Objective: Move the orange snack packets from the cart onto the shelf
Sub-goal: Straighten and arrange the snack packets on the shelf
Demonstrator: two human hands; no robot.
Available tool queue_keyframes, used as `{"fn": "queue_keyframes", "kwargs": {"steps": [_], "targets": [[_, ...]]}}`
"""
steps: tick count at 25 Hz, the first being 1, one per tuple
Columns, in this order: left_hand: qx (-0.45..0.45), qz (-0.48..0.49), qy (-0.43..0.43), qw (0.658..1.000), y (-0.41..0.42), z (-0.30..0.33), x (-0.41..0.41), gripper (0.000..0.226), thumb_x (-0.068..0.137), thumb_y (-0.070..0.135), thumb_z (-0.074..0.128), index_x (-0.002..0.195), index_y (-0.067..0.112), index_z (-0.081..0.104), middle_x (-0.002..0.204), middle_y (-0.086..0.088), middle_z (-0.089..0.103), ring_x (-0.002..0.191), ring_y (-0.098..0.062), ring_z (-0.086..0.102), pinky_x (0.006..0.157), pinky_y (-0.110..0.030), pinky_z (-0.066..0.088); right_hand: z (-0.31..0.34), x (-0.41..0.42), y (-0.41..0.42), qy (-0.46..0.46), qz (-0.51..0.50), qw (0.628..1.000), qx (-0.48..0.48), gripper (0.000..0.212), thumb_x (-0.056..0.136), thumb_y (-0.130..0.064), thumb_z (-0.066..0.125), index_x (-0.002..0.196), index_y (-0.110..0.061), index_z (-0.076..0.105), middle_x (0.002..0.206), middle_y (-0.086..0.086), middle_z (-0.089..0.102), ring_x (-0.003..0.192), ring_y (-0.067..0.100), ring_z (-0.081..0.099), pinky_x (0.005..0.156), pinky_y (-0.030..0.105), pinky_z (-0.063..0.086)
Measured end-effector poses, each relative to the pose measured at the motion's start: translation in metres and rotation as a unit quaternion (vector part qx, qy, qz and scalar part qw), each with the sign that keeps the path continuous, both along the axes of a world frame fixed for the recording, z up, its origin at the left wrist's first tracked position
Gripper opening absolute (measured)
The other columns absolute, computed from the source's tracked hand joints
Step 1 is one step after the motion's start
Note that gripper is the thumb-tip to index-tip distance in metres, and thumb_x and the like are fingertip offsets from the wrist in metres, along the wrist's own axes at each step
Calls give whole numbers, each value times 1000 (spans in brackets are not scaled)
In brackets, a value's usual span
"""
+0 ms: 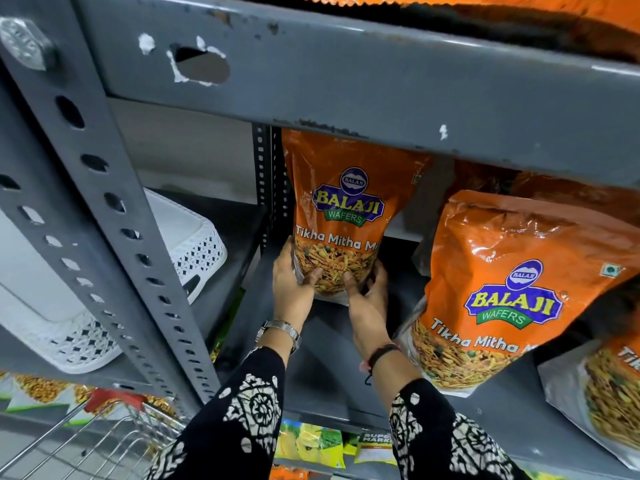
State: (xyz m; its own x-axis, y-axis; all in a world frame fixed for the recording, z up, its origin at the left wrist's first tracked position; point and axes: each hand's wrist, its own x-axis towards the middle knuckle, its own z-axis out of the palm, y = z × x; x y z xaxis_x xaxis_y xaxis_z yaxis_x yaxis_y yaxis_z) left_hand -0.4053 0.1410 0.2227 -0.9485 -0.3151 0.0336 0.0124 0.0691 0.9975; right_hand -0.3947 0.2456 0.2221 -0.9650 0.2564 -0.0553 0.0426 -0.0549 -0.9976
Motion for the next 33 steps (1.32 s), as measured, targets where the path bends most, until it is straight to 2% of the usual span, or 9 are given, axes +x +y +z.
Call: {"fn": "queue_keyframes", "kwargs": {"steps": [6,11,16,18,20,23,26,30,33], "targets": [[-16,-14,6,1000,-1,4,6,75,69,23,65,134,27,27,138,-7,42,127,-22,41,107,-52,35,8,11,-1,8,6,1000,10,65,87,-14,52,139,-24,15,147,6,30,135,20,29,107,35,28],[-42,14,29,999,11,3,42,67,78,7,63,134,19,29,144,-7,33,133,-18,30,113,-45,28,3,92,13,85,53,993,62,43,88,-7,49,127,-23,38,127,-12,45,115,-6,44,83,-4,36],[-43,-134,26,990,46,9,89,55,78,16,64,124,31,38,131,10,38,124,-6,34,105,-35,32,-5,154,93,122,-69,985,98,16,80,-41,57,90,-50,50,95,-16,61,90,-3,56,73,5,45],[-22,-208,0,978,68,20,95,65,76,16,67,129,28,33,139,5,34,125,-5,30,105,-32,29,-3,148,133,116,-127,978,116,39,65,-64,58,98,-51,44,110,-2,53,99,6,52,80,10,45],[-31,-245,-24,969,89,28,96,81,71,19,71,136,25,22,146,3,26,130,-8,24,109,-30,27,2,135,167,89,-79,984,131,66,54,-70,64,111,-51,36,131,5,42,118,16,46,98,28,44],[-36,-259,-25,965,109,38,101,85,67,16,75,134,22,24,127,9,37,118,-7,36,88,-2,37,10,117,187,38,78,987,137,91,54,-55,71,131,-34,27,143,4,37,130,20,38,108,50,34],[-36,-222,-23,974,117,42,107,74,69,13,73,128,17,29,111,8,42,103,-7,41,80,-16,39,11,112,182,37,109,987,114,88,57,-50,76,129,-23,33,135,7,47,123,19,46,106,48,38],[-9,-207,-23,978,97,42,112,63,76,7,64,127,17,27,109,8,48,100,-9,47,84,-25,39,6,113,156,47,99,989,98,62,75,-11,67,127,-21,35,126,2,52,112,4,53,86,11,48],[3,-194,-9,981,65,40,118,62,79,7,61,129,20,27,116,10,47,107,-6,47,88,-23,40,10,112,122,64,114,985,116,59,76,-10,68,123,-27,37,118,-14,53,99,-21,50,72,-1,44]]}}
